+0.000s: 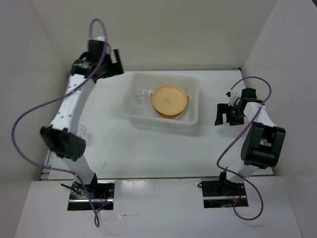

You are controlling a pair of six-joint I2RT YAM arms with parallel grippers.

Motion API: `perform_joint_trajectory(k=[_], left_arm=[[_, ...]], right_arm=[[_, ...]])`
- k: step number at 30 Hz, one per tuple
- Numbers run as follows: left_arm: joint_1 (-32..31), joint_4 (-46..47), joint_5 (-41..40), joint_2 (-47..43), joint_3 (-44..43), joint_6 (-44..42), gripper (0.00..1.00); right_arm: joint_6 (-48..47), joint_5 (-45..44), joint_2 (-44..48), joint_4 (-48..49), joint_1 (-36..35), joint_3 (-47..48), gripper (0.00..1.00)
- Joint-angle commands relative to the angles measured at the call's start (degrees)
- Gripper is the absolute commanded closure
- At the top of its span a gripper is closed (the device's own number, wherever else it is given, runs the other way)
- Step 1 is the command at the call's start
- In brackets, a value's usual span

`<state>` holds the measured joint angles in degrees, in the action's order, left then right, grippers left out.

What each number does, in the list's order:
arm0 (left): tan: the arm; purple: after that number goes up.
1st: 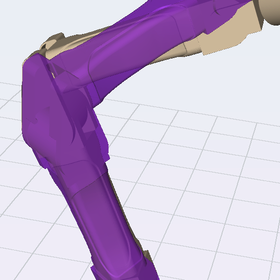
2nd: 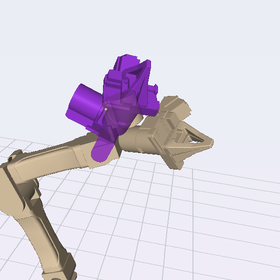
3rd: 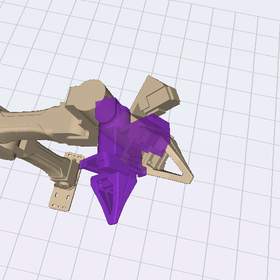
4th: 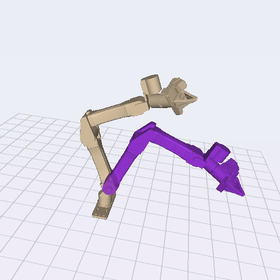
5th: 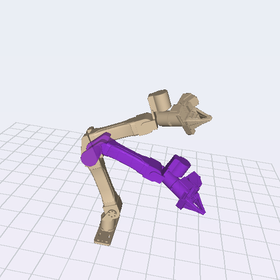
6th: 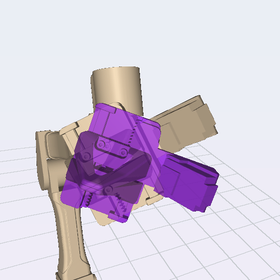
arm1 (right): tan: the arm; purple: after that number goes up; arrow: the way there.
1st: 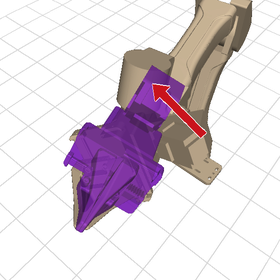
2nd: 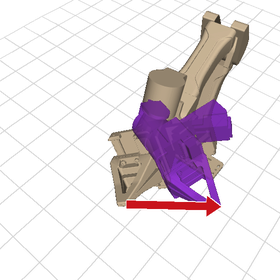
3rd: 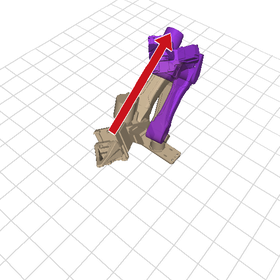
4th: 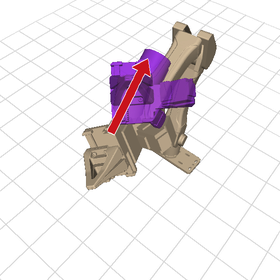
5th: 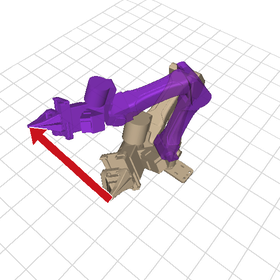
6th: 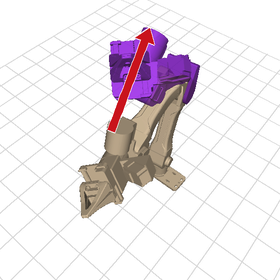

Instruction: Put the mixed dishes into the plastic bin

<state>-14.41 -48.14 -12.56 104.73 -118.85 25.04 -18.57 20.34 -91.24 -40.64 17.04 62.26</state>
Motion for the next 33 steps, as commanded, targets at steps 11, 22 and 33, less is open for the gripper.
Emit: perform_joint_trajectory(k=[11, 22, 33], left_arm=[[25.5, 1.3, 11.6, -21.3, 47.9, 6.8, 0.00], [28.5, 5.9, 11.7, -18.0, 55.0, 6.2, 0.00], [28.5, 8.4, 15.5, -14.0, 56.1, 5.0, 0.60]], right_arm=[[-0.6, 0.7, 0.4, 0.0, -1.1, 1.1, 0.02], [-0.6, 0.7, 0.4, 0.0, -1.1, 1.1, 0.02], [-0.1, 0.1, 0.4, 0.6, -1.1, 1.1, 0.02]])
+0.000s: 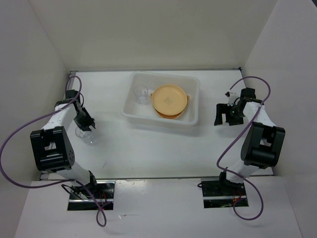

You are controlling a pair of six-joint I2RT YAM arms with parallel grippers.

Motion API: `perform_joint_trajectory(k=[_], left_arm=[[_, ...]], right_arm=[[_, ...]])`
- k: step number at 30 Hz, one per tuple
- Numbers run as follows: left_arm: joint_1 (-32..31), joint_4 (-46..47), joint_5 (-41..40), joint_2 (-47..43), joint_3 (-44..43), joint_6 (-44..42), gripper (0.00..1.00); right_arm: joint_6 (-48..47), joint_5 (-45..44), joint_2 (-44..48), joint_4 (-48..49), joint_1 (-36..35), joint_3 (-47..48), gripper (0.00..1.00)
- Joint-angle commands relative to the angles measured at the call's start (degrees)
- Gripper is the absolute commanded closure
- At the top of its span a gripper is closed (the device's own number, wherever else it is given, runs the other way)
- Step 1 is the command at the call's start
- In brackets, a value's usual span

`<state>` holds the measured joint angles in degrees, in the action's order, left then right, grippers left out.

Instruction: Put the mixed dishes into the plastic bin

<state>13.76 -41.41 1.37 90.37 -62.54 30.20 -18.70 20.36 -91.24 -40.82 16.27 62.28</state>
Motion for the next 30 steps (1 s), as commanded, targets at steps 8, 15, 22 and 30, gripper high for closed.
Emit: perform_joint_trajectory(k=[8, 15, 22, 30], left_arm=[[0.3, 7.3, 6.2, -7.0, -5.7, -0.8, 1.00], [-5.0, 23.8, 38.7, -1.6, -18.3, 2.4, 1.00], [-21.0, 1.6, 19.0, 14.6, -48.9, -11.5, 1.00], [-34.9, -5.8, 0.4, 24.9, -53.7, -16.9, 1.00]], right_arm=[[0.1, 0.1, 0.4, 0.7, -0.4, 1.1, 0.02], [0.1, 0.1, 0.4, 0.7, -0.4, 1.1, 0.02], [0.1, 0.1, 0.4, 0.7, -0.4, 1.1, 0.02], [0.6, 0.1, 0.4, 0.7, -0.4, 0.6, 0.02]])
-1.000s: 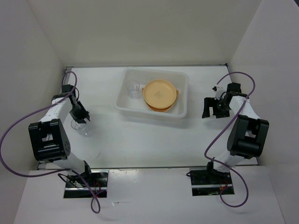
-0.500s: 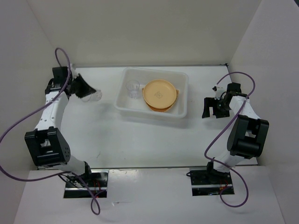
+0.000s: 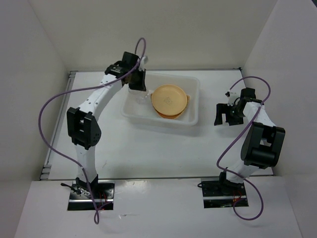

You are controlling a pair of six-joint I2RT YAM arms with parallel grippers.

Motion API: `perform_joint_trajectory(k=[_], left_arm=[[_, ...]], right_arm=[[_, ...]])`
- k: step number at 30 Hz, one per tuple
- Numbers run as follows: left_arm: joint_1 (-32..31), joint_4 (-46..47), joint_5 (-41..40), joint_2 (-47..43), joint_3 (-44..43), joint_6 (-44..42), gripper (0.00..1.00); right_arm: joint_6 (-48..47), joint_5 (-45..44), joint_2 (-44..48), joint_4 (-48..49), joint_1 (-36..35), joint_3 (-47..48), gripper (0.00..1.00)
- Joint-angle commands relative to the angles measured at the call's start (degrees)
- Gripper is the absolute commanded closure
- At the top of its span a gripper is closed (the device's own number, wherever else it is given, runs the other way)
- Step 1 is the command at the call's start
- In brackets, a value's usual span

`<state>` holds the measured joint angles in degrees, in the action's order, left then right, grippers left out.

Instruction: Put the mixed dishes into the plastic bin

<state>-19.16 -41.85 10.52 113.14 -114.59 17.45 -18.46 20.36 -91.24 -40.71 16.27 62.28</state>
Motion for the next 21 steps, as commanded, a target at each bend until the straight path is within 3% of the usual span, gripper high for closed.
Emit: perform_joint_trajectory(k=[1, 21], left_arm=[[-2.8, -5.9, -11.2, 2.7, -1.7, -4.2, 1.00], [-5.2, -5.4, -12.3, 8.6, 0.1, -6.7, 0.98]], right_arm=[[0.4, 0.1, 0.4, 0.6, -0.4, 0.6, 0.02], [0.4, 0.1, 0.9, 0.6, -0.4, 0.6, 0.02]])
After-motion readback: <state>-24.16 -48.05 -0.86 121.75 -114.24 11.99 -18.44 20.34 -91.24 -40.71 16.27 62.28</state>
